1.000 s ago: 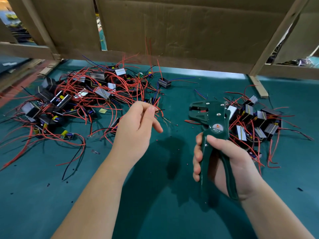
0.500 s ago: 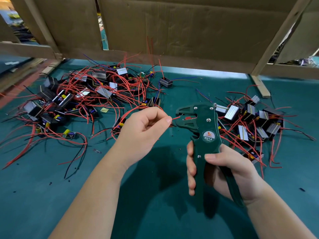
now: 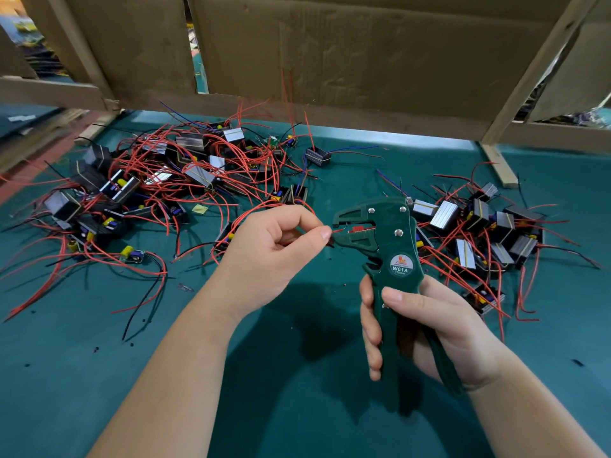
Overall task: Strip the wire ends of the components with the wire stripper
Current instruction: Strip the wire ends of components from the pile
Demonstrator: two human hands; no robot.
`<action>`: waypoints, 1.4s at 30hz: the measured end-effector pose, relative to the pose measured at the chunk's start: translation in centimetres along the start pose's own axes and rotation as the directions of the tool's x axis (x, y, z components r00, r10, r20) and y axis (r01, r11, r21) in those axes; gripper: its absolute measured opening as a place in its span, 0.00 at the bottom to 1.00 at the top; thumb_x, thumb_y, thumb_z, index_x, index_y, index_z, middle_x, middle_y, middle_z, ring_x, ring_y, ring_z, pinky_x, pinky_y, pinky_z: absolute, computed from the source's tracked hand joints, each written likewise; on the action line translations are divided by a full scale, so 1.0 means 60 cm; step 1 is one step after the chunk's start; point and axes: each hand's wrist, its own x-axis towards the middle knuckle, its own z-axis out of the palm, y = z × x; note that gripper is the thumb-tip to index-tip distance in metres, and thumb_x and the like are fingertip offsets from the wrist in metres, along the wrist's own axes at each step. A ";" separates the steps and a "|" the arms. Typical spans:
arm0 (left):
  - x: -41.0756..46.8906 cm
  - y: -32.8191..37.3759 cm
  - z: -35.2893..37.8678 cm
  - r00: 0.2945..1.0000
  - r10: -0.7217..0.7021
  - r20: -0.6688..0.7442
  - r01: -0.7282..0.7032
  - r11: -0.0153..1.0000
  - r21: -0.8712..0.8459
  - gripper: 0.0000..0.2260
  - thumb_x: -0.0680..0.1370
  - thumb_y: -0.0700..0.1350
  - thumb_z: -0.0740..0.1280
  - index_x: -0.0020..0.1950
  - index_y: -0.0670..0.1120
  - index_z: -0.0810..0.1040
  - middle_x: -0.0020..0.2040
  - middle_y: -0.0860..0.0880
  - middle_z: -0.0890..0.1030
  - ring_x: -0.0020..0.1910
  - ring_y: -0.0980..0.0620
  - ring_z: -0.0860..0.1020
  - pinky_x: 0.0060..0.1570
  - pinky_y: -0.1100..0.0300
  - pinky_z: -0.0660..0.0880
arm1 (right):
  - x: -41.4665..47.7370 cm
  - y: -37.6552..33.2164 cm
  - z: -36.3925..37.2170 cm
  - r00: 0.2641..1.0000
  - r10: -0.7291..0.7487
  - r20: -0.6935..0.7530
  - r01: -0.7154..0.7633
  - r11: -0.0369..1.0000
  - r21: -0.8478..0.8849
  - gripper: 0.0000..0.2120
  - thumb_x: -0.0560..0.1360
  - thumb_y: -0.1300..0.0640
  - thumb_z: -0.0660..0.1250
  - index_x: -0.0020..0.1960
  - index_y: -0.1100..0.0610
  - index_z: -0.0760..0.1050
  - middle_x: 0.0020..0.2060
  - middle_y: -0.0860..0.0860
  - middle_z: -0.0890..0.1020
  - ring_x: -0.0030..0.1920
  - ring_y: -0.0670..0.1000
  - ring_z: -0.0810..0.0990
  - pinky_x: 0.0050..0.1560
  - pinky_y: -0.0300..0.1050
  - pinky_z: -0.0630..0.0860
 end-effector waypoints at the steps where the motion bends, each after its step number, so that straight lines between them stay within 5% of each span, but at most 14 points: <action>1: 0.000 0.000 0.000 1.000 0.004 0.000 -0.004 1.000 -0.003 0.07 0.73 0.46 0.66 0.35 0.51 0.77 0.22 0.57 0.65 0.23 0.51 0.61 0.22 0.64 0.56 | 0.000 0.000 0.000 1.000 -0.002 -0.004 0.001 1.000 -0.004 0.17 0.66 0.48 0.78 0.45 0.57 0.78 0.33 0.60 0.76 0.30 0.59 0.77 0.33 0.53 0.77; 7: -0.002 0.000 -0.008 0.997 0.044 0.068 -0.047 0.998 0.037 0.07 0.75 0.44 0.65 0.36 0.48 0.74 0.22 0.58 0.67 0.21 0.62 0.63 0.23 0.73 0.60 | -0.003 -0.001 -0.003 1.000 0.012 0.014 -0.012 1.000 -0.020 0.19 0.66 0.48 0.78 0.48 0.59 0.77 0.35 0.61 0.76 0.32 0.60 0.78 0.36 0.55 0.77; 16: -0.004 -0.002 -0.013 0.996 0.037 0.084 -0.049 0.988 0.148 0.08 0.76 0.47 0.63 0.37 0.49 0.74 0.24 0.58 0.67 0.24 0.59 0.64 0.26 0.70 0.62 | 0.000 0.004 -0.003 0.999 0.009 0.052 -0.009 1.000 -0.001 0.22 0.65 0.51 0.78 0.53 0.62 0.78 0.40 0.64 0.78 0.38 0.63 0.79 0.43 0.60 0.77; 42: -0.005 0.002 -0.014 0.997 0.062 0.055 -0.064 0.997 0.032 0.08 0.74 0.44 0.65 0.34 0.47 0.75 0.22 0.57 0.66 0.21 0.59 0.61 0.23 0.71 0.58 | -0.004 0.002 -0.006 0.995 0.015 0.098 -0.013 1.000 -0.022 0.18 0.70 0.50 0.75 0.52 0.61 0.78 0.38 0.62 0.78 0.36 0.62 0.79 0.41 0.59 0.78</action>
